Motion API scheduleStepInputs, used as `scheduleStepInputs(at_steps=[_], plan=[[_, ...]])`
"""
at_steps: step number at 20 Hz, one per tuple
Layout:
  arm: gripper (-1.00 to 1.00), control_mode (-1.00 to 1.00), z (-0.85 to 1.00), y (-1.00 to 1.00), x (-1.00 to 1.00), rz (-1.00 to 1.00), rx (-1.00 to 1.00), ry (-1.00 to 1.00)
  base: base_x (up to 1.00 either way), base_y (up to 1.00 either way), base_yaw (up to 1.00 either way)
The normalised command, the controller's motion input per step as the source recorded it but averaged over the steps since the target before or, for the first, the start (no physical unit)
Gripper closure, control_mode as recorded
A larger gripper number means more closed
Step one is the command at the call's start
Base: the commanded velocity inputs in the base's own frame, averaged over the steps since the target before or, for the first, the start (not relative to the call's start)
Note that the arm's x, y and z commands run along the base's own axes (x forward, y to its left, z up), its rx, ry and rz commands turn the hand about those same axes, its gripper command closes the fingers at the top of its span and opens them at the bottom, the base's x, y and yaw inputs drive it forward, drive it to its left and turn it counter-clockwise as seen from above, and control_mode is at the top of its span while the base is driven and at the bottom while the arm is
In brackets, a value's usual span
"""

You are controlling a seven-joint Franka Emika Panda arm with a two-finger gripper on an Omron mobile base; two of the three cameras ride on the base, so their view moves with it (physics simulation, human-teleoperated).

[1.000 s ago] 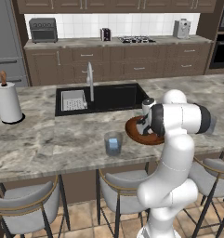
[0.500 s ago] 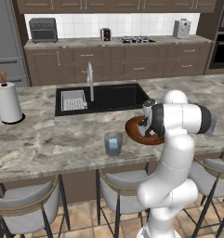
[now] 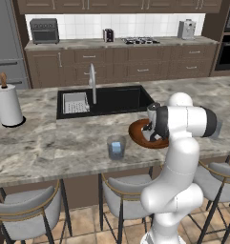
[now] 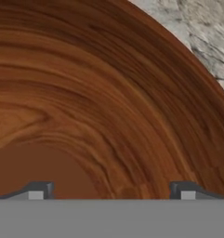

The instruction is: There are four ice cubes in the ice bowl. Place two ice cubes in each glass of water.

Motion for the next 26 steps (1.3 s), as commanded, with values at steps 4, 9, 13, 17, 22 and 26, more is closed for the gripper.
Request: scheduleStepInputs(at_steps=[4, 9, 13, 17, 22, 26], plan=[[-1.0, -1.0, -0.3, 0.0, -0.02, 0.0, -0.02, 0.0, 0.0, 0.0, 0.0], [-1.0, -1.0, -0.37, 0.0, -0.08, 0.0, -0.04, 0.0, 0.0, 0.0, 0.0], [-1.0, -1.0, -0.45, -0.1, -0.27, 0.0, -0.06, 0.04, 0.0, 0.0, 0.0], [-1.0, -1.0, -0.37, -0.28, -0.48, 0.0, -0.03, 0.05, 0.0, 0.0, 0.0], [-1.0, -1.0, -0.31, -0.2, -0.58, 0.0, 0.0, 0.03, 0.0, 0.0, 0.0], [-1.0, -1.0, -0.43, -0.03, -0.43, 0.0, -0.02, 0.0, 0.0, 0.0, 0.0]])
